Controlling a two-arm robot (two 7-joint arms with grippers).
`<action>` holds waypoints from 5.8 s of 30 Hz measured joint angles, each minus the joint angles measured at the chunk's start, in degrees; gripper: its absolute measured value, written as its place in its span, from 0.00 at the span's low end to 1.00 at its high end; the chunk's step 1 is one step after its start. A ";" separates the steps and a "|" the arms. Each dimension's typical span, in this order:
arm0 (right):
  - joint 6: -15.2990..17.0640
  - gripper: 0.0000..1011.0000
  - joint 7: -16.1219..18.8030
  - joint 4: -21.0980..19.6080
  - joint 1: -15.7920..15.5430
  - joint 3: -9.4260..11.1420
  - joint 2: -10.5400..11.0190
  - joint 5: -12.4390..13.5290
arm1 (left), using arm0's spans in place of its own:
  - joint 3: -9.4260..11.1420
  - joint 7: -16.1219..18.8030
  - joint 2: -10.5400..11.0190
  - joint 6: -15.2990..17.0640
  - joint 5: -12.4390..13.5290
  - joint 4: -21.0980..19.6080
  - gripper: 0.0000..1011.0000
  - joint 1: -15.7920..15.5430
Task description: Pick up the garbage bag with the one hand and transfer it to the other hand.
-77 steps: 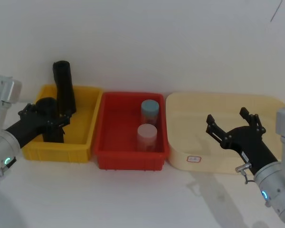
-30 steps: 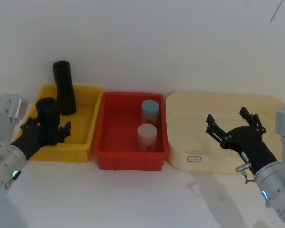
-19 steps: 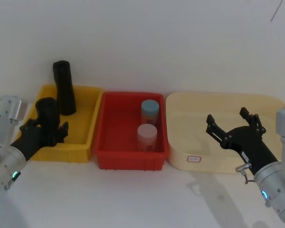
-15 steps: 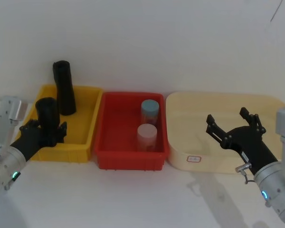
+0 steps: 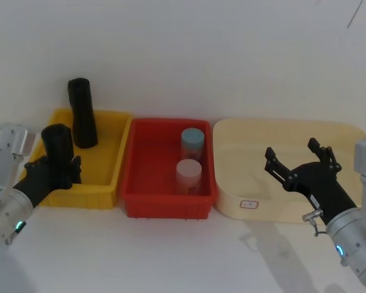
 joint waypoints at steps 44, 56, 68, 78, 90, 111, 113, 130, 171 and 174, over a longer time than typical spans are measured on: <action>19.26 0.99 17.12 12.92 22.00 -11.00 -0.61 7.34 | 0.00 0.09 -0.05 0.00 0.10 0.07 0.41 0.00; 22.37 0.99 21.04 20.55 30.28 -18.55 -1.46 2.87 | 0.00 0.09 -0.05 -0.01 0.10 0.07 0.41 0.00; 23.71 0.99 23.14 27.56 35.18 -22.11 -3.40 0.42 | 0.00 0.09 -0.05 -0.02 0.10 0.06 0.41 0.00; 24.57 0.99 24.15 31.95 37.80 -23.35 -4.47 -0.96 | 0.00 0.10 -0.05 0.00 0.10 0.06 0.41 0.00; 25.81 0.99 25.10 34.72 39.16 -23.79 -4.66 -1.93 | 0.00 0.09 -0.05 0.01 0.11 0.07 0.41 0.00; 26.72 0.78 26.04 35.85 39.44 -23.61 -4.41 -2.47 | 0.00 0.10 -0.05 0.01 0.11 0.07 0.41 0.00; 26.74 0.74 26.07 35.87 39.44 -23.60 -4.41 -2.48 | 0.00 0.09 -0.05 0.01 0.11 0.07 0.41 0.00; 26.83 0.65 26.20 35.82 39.45 -23.44 -4.28 -2.58 | 0.00 0.10 -0.05 0.01 0.11 0.07 0.41 0.00; 22.06 0.65 11.67 5.71 22.35 -3.44 6.84 0.38 | 0.00 0.10 -0.05 0.02 0.11 0.07 0.41 0.00; 21.97 0.65 10.27 4.56 20.55 -1.37 7.59 0.37 | 0.00 0.09 -0.05 0.03 0.11 0.07 0.41 0.00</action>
